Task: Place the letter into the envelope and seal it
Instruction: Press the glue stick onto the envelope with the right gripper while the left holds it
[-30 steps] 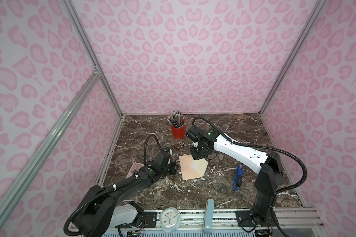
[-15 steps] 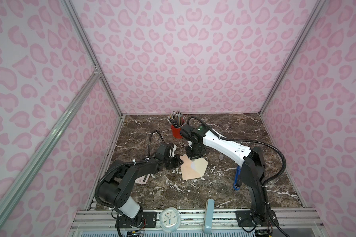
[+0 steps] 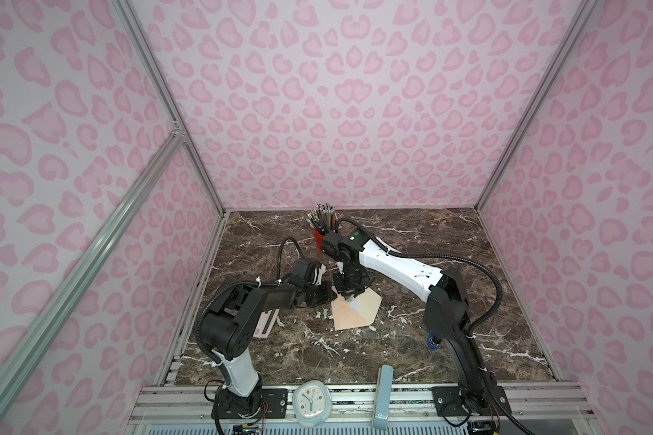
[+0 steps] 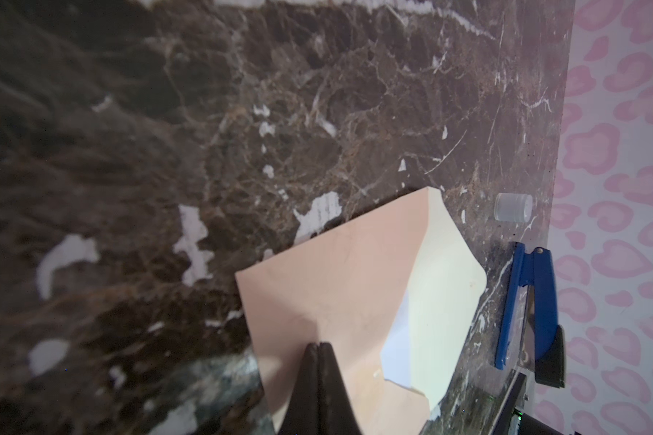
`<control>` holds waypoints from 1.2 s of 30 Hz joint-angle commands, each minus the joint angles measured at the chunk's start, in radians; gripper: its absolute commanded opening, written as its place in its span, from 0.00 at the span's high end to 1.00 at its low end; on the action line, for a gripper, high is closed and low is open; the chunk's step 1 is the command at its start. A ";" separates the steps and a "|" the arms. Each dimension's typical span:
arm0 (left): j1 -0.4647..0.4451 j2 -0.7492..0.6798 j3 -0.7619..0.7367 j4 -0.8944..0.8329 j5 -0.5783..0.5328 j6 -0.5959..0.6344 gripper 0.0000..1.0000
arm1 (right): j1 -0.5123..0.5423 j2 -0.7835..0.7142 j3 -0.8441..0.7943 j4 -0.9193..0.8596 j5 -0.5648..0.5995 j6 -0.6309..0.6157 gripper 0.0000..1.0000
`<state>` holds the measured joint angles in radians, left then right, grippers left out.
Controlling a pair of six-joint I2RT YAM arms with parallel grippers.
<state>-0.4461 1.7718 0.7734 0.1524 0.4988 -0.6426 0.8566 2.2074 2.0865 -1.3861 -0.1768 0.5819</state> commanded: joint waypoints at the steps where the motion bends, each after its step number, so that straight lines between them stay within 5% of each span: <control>1: 0.003 0.012 0.006 0.003 0.006 0.024 0.97 | 0.001 0.025 0.016 -0.027 -0.017 0.003 1.00; 36: 0.018 0.028 -0.013 -0.042 0.022 0.063 0.97 | -0.017 0.220 0.146 -0.082 -0.047 -0.005 1.00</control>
<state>-0.4294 1.7905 0.7670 0.1806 0.5434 -0.5949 0.8387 2.4115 2.2257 -1.4467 -0.2192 0.5816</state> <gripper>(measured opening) 0.049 0.209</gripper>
